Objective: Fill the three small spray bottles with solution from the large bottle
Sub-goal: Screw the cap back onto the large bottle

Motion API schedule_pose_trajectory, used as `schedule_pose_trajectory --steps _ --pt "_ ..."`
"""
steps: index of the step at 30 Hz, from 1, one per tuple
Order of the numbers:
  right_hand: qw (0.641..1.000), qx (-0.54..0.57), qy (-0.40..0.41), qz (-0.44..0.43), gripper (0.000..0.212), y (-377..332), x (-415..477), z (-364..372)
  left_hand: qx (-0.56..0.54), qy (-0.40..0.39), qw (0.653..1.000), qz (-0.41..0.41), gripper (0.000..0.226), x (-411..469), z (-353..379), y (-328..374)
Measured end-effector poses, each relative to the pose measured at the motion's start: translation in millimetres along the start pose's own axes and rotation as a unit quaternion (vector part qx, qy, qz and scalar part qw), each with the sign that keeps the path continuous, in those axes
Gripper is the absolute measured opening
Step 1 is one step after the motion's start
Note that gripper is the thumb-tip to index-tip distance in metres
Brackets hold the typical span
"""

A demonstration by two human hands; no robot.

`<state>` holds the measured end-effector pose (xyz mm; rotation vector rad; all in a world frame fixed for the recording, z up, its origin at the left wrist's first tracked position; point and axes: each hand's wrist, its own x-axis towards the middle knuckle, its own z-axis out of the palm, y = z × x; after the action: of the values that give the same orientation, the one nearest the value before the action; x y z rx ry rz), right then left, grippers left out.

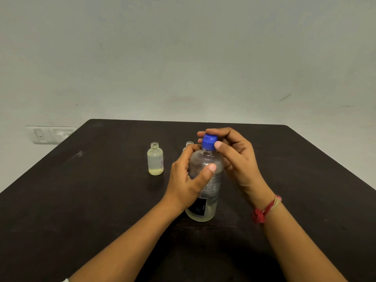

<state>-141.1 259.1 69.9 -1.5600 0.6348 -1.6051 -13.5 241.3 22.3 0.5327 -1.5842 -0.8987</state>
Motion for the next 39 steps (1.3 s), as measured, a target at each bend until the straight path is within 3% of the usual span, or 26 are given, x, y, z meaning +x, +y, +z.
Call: schedule_pose_trajectory --steps 3,7,10,15,17,23,26,29,31,39 --pt "1.000 0.001 0.009 0.013 0.015 -2.5 -0.9 -1.7 0.005 -0.009 1.000 0.008 0.052 0.0 -0.3 0.5" --pt "0.999 -0.016 0.039 -0.001 0.025 -1.4 -2.3 1.7 0.019 -0.015 1.000 0.018 0.048 -1.0 0.9 1.9" --pt "0.999 -0.008 0.021 -0.024 0.023 0.7 -0.8 3.0 0.007 -0.008 1.000 0.014 0.045 -0.4 0.2 0.3" --pt "0.999 0.048 -0.019 0.013 0.008 -4.2 -0.9 -0.1 -0.008 -0.013 1.000 0.009 0.053 -1.2 0.7 1.0" --pt "0.999 0.030 -0.008 0.024 0.013 -5.2 -1.6 -0.7 -0.002 -0.015 1.000 0.014 0.061 -1.3 0.7 1.4" --pt "0.998 -0.047 0.028 -0.011 0.026 -5.6 -2.1 3.8 0.036 -0.015 0.999 0.027 0.052 -1.8 2.3 2.7" --pt "1.000 0.012 -0.002 0.004 0.026 -2.8 -1.4 4.1 0.009 0.006 1.000 0.009 0.059 -0.7 0.1 -0.4" --pt "0.998 0.055 -0.008 0.037 0.023 -5.7 -1.4 3.3 0.013 0.008 1.000 0.003 0.052 -0.3 0.7 -0.1" --pt "0.998 0.051 -0.004 0.047 0.016 -7.2 -2.6 2.6 0.013 0.003 1.000 0.002 0.048 0.1 1.3 -0.1" --pt "0.999 -0.011 0.025 0.042 0.029 -5.7 -3.7 3.2 0.032 -0.015 0.999 0.011 0.051 -0.6 1.9 0.6"
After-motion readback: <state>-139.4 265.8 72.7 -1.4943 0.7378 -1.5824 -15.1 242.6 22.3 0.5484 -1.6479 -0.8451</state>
